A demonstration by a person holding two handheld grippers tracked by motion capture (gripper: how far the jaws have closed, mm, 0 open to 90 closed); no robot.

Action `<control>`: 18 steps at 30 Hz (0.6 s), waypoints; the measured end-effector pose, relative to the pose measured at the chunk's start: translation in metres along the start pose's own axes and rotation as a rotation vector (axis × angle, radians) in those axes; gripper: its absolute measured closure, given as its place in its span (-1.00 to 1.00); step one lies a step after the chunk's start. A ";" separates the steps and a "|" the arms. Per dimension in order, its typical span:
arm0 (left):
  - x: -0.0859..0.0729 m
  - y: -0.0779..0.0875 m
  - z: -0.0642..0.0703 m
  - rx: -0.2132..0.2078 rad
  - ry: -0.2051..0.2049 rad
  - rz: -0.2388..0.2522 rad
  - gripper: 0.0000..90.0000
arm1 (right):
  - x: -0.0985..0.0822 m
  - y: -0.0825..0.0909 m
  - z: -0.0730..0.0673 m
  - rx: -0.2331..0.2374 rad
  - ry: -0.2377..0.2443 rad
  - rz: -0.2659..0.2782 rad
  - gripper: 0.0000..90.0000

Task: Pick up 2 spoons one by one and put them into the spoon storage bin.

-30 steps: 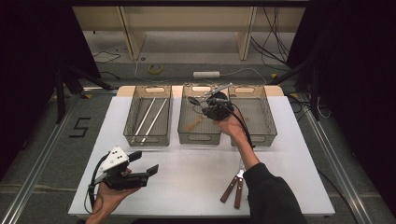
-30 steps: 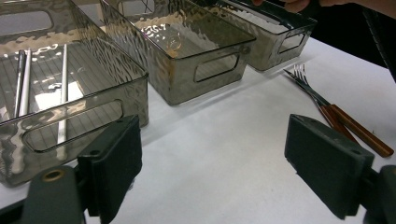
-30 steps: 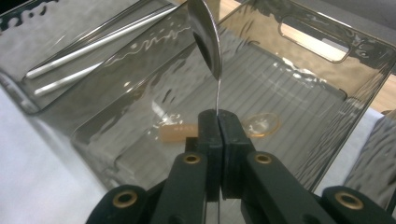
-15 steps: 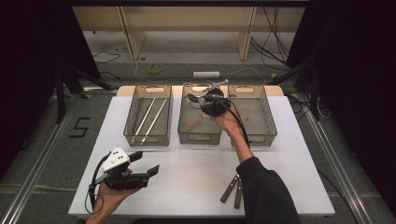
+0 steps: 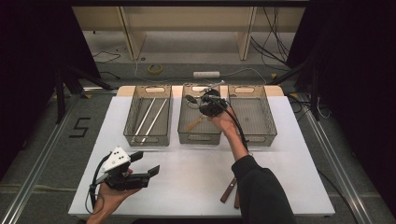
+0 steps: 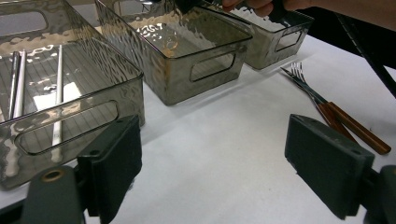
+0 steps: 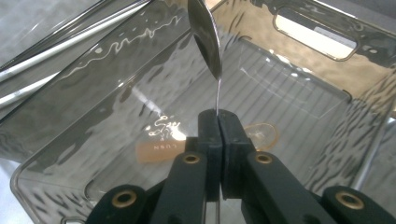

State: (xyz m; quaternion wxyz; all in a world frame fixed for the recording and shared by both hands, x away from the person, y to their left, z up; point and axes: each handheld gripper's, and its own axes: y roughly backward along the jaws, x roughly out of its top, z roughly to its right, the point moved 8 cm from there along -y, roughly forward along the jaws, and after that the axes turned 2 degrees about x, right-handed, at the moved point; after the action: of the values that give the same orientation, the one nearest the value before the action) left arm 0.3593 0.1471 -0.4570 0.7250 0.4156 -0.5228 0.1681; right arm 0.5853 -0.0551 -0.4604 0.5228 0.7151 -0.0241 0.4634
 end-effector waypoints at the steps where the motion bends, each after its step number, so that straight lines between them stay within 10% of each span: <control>1: 0.000 0.000 0.000 0.000 -0.002 0.000 -0.59 | 0.000 -0.002 0.001 -0.003 -0.003 -0.003 0.99; 18: 0.000 0.000 0.001 0.003 0.001 0.003 -0.59 | -0.002 0.009 -0.019 0.080 0.000 0.011 0.11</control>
State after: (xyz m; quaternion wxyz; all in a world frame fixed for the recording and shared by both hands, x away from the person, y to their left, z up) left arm 0.3588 0.1466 -0.4570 0.7244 0.4159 -0.5227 0.1704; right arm 0.5675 -0.0455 -0.4542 0.4914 0.7352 -0.0092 0.4668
